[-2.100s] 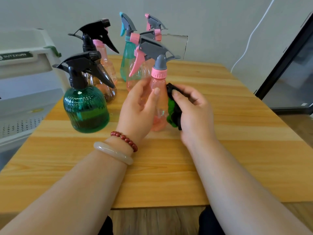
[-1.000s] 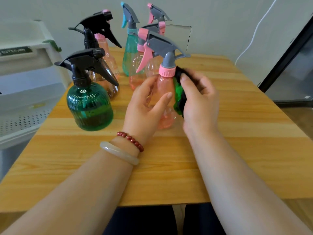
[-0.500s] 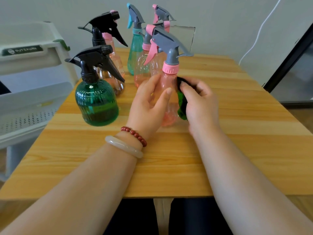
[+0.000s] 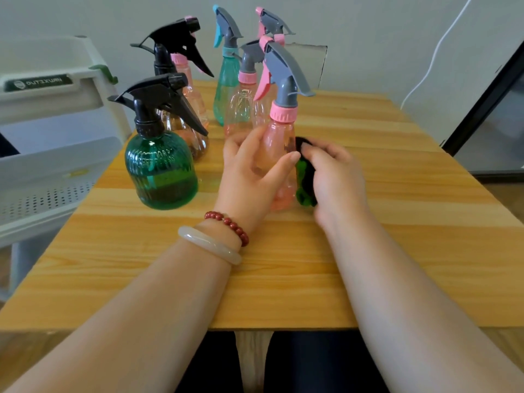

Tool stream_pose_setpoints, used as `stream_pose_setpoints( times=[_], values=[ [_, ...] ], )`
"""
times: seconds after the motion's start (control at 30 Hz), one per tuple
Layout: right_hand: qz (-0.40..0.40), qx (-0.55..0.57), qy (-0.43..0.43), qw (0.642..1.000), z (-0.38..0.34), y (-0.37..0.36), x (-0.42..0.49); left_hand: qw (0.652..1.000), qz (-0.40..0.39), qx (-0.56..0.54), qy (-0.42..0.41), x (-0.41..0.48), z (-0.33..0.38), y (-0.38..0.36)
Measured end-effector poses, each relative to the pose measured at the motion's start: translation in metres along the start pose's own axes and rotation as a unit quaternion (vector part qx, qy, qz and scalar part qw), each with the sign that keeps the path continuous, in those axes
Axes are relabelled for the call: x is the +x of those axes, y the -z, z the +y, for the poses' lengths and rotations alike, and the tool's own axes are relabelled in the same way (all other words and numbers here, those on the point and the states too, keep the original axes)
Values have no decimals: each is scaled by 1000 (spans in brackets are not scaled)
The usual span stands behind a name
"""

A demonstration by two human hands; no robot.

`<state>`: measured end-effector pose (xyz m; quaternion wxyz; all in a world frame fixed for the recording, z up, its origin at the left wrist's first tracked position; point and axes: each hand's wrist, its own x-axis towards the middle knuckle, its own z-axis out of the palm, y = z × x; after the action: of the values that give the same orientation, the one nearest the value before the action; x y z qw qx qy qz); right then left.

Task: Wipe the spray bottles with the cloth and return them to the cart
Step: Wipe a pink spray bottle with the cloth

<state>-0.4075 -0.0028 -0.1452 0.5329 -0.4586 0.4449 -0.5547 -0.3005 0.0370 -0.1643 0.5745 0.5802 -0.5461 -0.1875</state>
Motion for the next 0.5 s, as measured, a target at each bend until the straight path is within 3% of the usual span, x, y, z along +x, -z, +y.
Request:
stream_pose_setpoints(
  times=[0.13,0.27,0.33,0.43,0.5],
  values=[
    [-38,76,75,994,-3,-4,-6,1000,-4,-12,-15,1,-3,2],
    [4,-60,-21,998,4,1,1,998,15,-59,-7,-1,0,0],
    [-4,-46,-33,998,3,1,2,998,18,-51,-17,0,-1,0],
    [-41,53,70,995,-3,-2,-2,998,2,-59,-15,-1,-2,1],
    [-49,45,105,992,-2,-5,-5,998,-7,-51,-20,-1,-3,0]
  ],
)
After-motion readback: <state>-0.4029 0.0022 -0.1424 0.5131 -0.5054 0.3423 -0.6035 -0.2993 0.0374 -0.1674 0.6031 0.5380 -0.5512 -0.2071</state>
